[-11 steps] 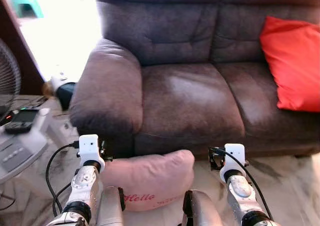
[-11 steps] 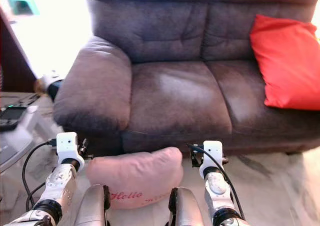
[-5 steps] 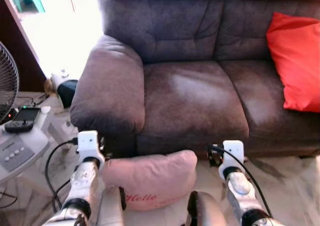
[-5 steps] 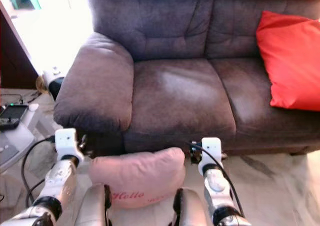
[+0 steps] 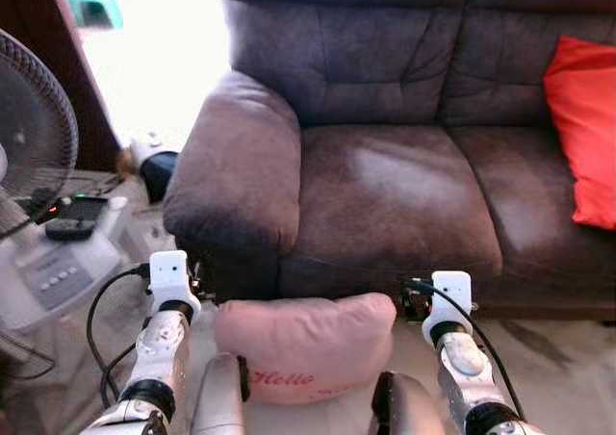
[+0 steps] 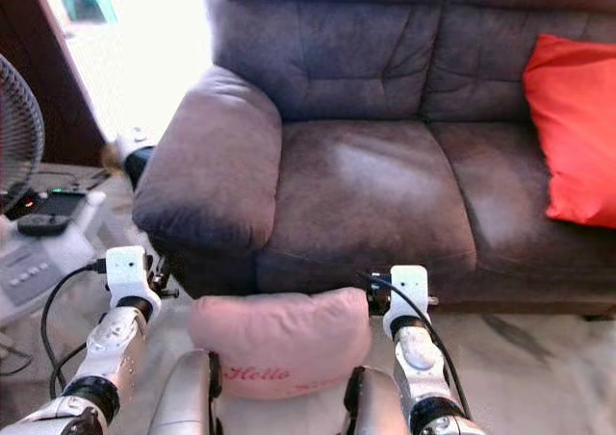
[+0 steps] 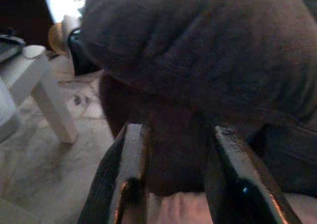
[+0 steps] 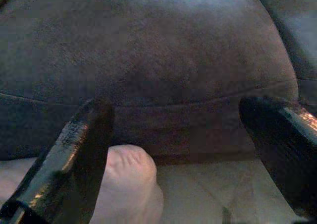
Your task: Move the pillow to the sofa from floor
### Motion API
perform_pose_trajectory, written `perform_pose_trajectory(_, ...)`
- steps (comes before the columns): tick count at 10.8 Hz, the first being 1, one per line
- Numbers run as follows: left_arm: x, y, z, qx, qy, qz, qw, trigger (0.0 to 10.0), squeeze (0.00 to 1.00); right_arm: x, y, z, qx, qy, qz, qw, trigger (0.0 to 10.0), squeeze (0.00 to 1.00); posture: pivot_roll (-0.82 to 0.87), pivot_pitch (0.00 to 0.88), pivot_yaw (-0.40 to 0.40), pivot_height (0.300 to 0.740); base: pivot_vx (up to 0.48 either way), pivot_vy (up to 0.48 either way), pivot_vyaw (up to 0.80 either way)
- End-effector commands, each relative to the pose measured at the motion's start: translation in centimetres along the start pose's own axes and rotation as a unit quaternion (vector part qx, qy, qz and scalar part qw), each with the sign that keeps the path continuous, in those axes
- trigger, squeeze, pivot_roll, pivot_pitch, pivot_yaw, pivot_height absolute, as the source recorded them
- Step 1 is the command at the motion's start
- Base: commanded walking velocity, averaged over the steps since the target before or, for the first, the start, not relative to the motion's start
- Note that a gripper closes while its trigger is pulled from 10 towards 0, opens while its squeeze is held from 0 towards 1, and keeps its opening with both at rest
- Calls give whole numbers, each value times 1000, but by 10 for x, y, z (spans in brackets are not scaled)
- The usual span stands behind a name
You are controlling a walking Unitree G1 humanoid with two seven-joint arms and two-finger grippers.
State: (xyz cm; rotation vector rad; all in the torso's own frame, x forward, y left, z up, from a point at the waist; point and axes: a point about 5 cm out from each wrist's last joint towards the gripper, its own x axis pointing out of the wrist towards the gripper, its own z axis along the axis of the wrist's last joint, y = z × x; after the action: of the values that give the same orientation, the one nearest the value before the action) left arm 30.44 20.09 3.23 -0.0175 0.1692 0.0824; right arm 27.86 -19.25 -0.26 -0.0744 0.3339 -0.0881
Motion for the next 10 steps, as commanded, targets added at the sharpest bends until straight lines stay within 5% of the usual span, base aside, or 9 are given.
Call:
perform_pose_trajectory(1,0,-1,-1,1,5,-2,1000,10000,0,0,-2,0,6,-1,-5,1000,10000,0,39,41,-56,582,0,0,0)
perform_pose_trajectory(6,0,-2,-1,0,5,-3,1000,10000,0,0,-4,0,-8,-2,-6,1000,10000,0,40,44,-59,582,0,0,640)
perform_pose_trajectory(10,0,-2,-1,0,7,-3,1000,10000,0,0,-2,-1,3,5,-4,1000,10000,0,40,45,-60,582,0,0,0)
